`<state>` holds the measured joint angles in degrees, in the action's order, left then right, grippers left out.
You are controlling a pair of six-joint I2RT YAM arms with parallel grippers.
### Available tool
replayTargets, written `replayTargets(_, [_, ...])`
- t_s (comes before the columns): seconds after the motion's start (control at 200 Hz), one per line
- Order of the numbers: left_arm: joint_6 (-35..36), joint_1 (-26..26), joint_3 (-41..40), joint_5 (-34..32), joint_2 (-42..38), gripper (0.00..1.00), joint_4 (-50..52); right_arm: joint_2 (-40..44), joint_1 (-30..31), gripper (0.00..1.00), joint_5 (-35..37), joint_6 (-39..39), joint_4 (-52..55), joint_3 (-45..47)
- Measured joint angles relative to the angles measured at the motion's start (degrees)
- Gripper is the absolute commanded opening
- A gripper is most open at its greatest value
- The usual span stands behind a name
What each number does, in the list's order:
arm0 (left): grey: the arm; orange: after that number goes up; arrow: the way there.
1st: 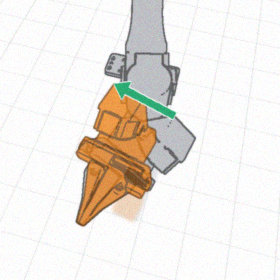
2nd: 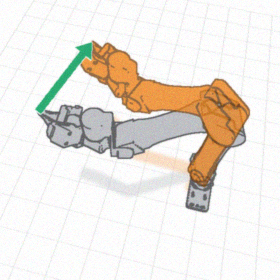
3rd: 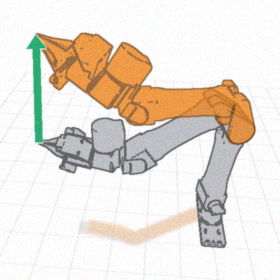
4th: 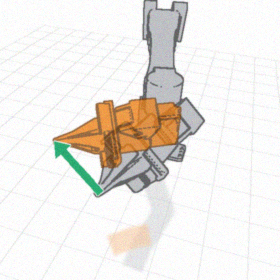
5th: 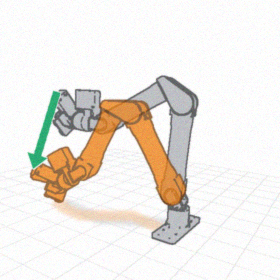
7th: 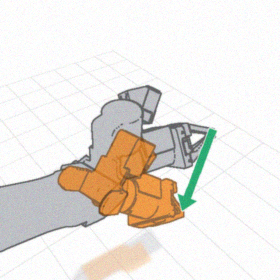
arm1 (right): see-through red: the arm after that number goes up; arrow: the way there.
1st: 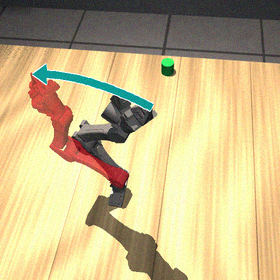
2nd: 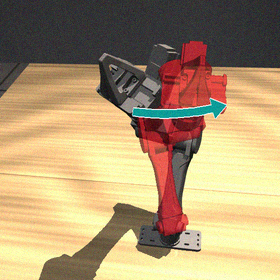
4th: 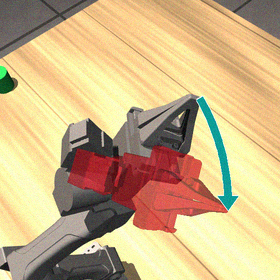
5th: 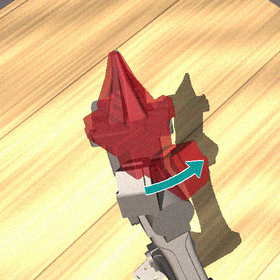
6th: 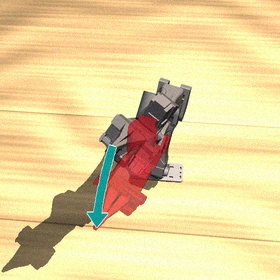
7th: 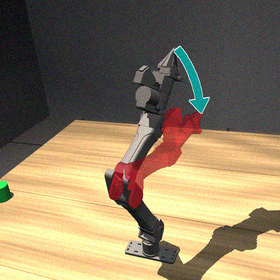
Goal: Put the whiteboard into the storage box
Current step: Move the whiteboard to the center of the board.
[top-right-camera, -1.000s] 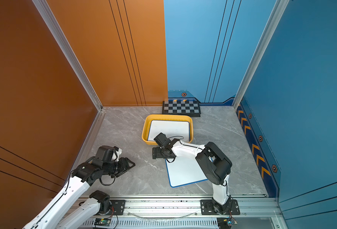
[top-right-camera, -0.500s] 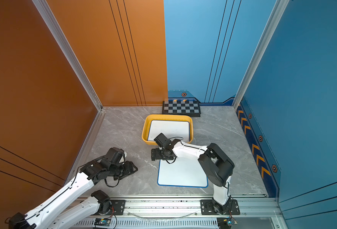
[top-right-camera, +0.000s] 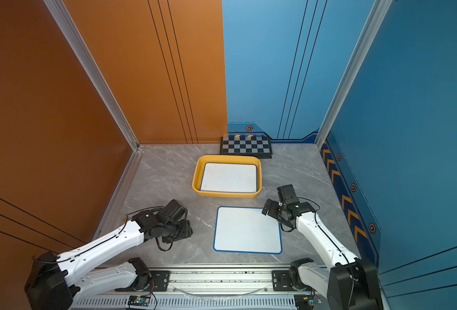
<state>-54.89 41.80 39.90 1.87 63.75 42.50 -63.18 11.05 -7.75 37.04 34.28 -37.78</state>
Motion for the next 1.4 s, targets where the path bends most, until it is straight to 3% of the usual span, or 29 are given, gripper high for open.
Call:
replayTargets(0.19, [-0.9,2.3,2.5,0.1,7.5,0.61,-3.7,0.1,-4.0,0.99,-0.9,-0.6,0.9,2.2])
replayTargets(0.4, [-1.3,3.3,4.7,1.2,13.7,0.60,-7.4,-0.3,-2.9,0.98,-1.4,-0.7,0.9,4.4])
replayTargets(0.651, [-1.3,3.3,6.7,2.5,19.2,0.60,-10.2,-0.8,5.6,0.98,-0.7,2.5,-0.1,8.0])
replayTargets(1.011, [-1.3,3.3,6.1,4.4,20.3,0.61,-13.5,-4.5,17.2,0.97,5.1,8.1,-5.9,7.5])
replayTargets(1.397, [-0.9,-4.6,-3.7,5.9,11.1,0.61,-14.3,-18.6,31.6,0.97,5.5,12.0,-15.4,-1.8])
